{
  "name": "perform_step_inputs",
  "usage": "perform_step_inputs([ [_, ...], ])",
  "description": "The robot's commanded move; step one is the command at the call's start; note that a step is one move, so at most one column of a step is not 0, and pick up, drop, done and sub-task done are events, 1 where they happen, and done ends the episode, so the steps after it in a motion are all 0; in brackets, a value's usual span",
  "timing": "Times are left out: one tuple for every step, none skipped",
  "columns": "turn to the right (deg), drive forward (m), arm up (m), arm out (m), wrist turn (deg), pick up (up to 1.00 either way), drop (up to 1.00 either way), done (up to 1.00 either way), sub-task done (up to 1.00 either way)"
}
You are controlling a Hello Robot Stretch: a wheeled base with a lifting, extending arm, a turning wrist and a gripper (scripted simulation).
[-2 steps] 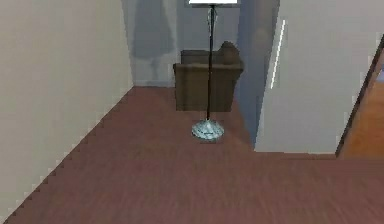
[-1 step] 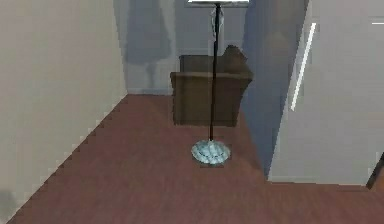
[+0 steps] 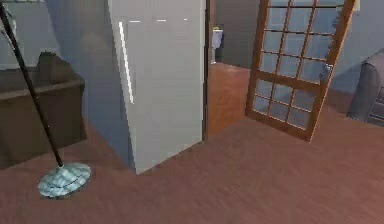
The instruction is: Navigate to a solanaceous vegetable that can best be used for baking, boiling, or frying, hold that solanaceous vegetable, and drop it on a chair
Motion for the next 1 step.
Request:
perform_step_inputs([
  [0.0,1.00,0.00,0.00,0.0,0.00,0.00,0.00,0.00],
])
